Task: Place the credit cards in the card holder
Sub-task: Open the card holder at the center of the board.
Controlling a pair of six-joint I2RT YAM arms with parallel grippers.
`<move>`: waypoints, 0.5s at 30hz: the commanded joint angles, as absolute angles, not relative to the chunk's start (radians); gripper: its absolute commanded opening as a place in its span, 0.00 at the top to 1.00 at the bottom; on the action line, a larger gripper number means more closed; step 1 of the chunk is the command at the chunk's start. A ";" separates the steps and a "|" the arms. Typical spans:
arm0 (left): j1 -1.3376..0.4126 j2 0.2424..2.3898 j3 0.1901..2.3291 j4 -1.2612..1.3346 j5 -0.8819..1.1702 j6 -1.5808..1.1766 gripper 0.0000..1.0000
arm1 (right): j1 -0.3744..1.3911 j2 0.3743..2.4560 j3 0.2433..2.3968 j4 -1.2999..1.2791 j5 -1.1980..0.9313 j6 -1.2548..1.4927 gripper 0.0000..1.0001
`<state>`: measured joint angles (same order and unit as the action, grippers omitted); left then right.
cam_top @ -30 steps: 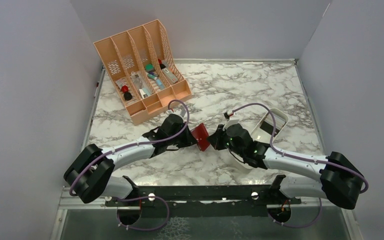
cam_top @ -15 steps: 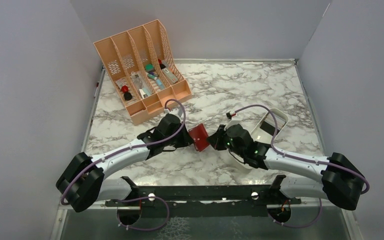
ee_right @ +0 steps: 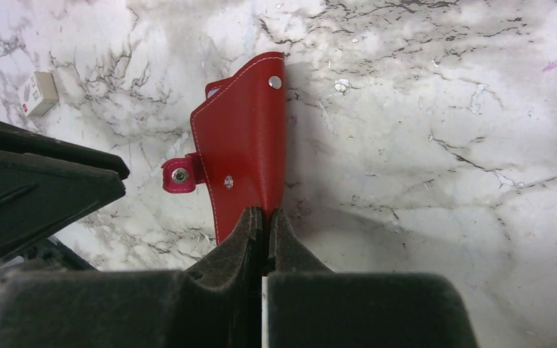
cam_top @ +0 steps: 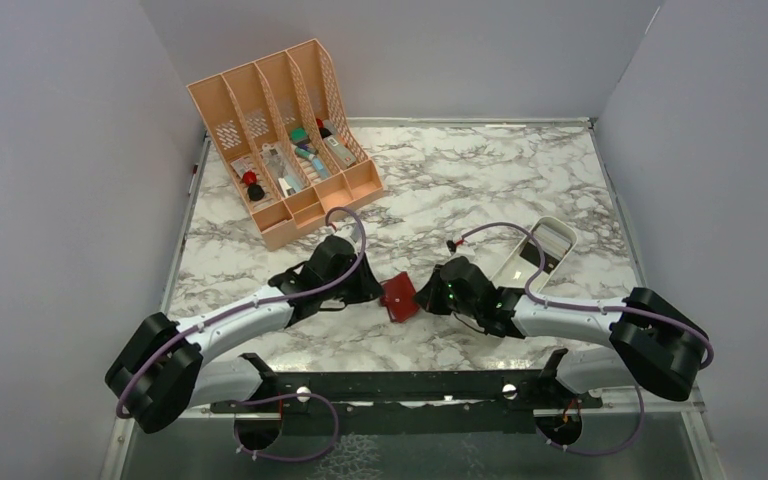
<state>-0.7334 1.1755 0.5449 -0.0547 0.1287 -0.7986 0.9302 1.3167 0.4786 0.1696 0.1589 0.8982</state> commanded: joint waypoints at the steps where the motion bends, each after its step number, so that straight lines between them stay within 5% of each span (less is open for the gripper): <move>1: -0.725 1.193 0.559 -0.115 0.078 -0.770 0.72 | 0.937 1.318 0.474 0.169 0.142 0.922 0.97; 6: -0.727 1.222 0.598 -0.132 0.121 -0.726 0.48 | 0.937 1.313 0.474 0.169 0.145 0.919 0.97; 15: -0.757 1.360 0.707 -0.167 0.103 -0.690 0.39 | 0.937 1.329 0.474 0.179 0.142 0.917 0.97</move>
<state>-0.7383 1.3037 0.6441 -0.1467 0.1154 -0.7238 0.9302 1.3167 0.4786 0.1703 0.1589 0.9085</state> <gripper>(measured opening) 0.615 0.045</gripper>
